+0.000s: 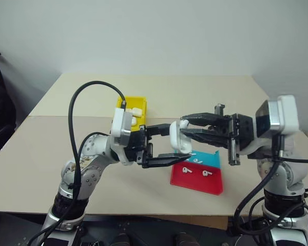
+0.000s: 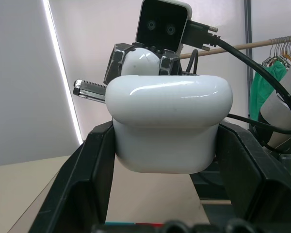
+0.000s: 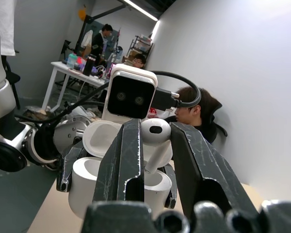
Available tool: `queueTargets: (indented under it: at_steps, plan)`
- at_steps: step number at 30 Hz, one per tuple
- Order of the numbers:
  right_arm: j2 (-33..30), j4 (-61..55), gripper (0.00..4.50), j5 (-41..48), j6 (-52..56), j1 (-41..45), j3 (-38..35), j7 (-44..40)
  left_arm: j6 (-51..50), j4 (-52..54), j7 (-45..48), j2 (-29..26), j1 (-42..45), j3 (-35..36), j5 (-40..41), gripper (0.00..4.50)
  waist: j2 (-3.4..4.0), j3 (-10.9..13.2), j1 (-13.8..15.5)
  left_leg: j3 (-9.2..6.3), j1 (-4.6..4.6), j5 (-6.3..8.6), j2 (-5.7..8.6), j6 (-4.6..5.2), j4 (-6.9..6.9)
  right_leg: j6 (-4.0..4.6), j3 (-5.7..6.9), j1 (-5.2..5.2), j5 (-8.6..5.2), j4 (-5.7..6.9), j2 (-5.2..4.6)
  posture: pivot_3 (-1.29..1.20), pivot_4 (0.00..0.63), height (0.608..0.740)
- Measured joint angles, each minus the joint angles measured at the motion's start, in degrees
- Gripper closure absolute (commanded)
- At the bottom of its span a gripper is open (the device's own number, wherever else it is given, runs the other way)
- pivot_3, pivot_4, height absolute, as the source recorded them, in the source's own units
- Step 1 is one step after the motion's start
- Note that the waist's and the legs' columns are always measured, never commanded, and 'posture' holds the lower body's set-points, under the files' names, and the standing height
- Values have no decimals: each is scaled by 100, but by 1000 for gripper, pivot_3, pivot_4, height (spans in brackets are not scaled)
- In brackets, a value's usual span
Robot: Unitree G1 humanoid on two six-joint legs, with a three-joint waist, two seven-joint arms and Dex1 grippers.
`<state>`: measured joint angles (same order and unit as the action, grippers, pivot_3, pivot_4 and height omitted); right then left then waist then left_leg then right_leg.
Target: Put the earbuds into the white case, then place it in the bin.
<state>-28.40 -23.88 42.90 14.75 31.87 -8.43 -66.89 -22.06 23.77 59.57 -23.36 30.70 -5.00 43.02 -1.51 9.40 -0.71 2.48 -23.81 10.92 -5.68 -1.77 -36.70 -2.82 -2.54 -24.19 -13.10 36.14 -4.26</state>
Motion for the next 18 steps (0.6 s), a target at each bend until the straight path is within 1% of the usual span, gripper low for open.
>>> queueTargets:
  at_steps: [11, 12, 15, 18]
  plan:
    - [-141, 94, 3743, -199, -347, -131, 128, -24, 1, -77, 58, -12, -23, 15, -17, 1718, 0, 0, 2, 0, 0, 0, 0, 0, 0, 3, 0, 0, 2, 0, 0, 0, 150, 740]
    - [-152, 94, 3139, -191, -348, -131, 130, -38, 1, -79, 64, -12, -23, 15, -18, 1718, 0, 0, 1, 0, 0, 0, 0, 0, 0, 3, 0, 0, 2, 0, 0, 0, 150, 740]
    - [-164, 103, 2269, -188, -387, -131, 139, -48, 18, -80, 81, -6, -39, 17, -25, 1718, 0, 0, 0, 0, 0, 0, 0, 0, 0, 3, 0, 0, 2, 0, 0, 0, 150, 740]
    - [-191, 103, 2269, -222, -441, -131, 160, -55, 51, -81, 104, -4, -62, 17, -42, 1718, 0, 0, 1, 0, 0, 0, 0, 0, 0, 3, 0, 1, 2, 0, 0, 0, 150, 740]
